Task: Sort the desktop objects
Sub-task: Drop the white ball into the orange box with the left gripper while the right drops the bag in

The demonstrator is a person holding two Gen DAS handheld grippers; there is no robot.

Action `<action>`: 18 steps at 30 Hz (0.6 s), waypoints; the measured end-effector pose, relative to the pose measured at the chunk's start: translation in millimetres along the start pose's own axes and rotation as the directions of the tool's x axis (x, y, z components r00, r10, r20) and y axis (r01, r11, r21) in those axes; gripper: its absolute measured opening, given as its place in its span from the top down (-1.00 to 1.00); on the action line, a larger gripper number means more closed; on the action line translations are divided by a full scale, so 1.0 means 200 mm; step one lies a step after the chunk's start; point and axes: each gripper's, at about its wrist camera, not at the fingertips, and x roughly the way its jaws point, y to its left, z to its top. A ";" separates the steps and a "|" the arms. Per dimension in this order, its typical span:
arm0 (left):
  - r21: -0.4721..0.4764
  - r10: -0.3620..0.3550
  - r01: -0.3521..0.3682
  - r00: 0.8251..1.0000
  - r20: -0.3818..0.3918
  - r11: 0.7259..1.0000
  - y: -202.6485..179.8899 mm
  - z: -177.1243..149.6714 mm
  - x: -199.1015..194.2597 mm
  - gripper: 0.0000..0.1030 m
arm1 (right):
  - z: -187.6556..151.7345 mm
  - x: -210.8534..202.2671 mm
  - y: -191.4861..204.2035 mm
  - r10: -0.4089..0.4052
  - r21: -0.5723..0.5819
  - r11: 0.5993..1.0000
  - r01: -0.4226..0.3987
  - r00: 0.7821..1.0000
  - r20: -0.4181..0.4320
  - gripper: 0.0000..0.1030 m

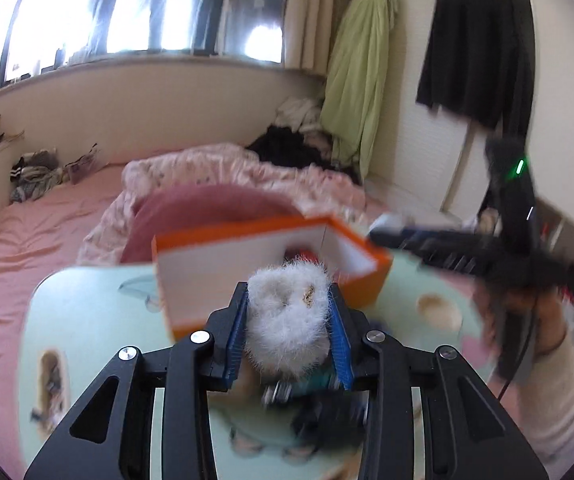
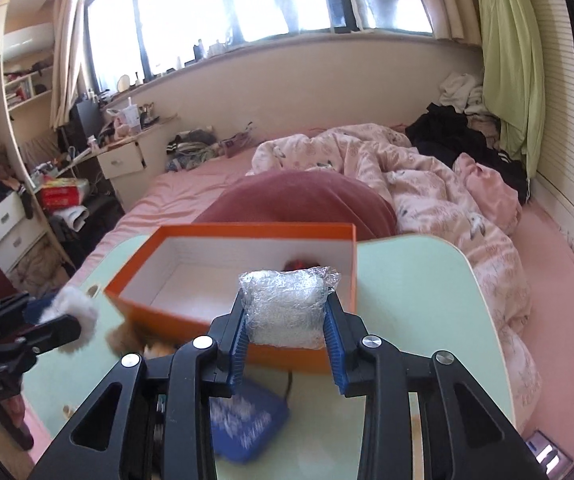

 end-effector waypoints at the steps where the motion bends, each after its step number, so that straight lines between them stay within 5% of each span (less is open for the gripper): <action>1: -0.034 -0.011 0.012 0.999 0.032 0.999 0.01 0.04 0.04 -0.07 | 0.03 0.06 -0.01 0.009 0.027 1.000 -0.009 1.000 0.002 0.32; 3: -0.092 0.036 -0.029 0.996 0.077 0.995 0.05 0.07 0.12 -0.67 | 0.06 0.18 -0.04 0.026 0.088 0.996 -0.023 0.999 -0.029 0.04; 5: -0.158 0.112 -0.099 0.991 0.075 0.983 0.08 0.05 0.16 -0.69 | 0.05 0.21 -0.06 0.018 0.126 0.992 -0.014 0.999 -0.036 -0.11; 8: -0.171 0.049 -0.041 0.998 0.038 0.984 0.12 -0.02 0.14 -0.69 | -0.01 0.17 -0.09 0.037 0.164 0.986 -0.033 0.999 -0.020 -0.18; 18: -0.079 0.087 -0.092 0.994 -0.068 0.993 0.14 -0.27 -0.14 -0.69 | -0.34 -0.24 0.04 0.078 0.047 0.996 -0.080 0.996 0.044 -0.43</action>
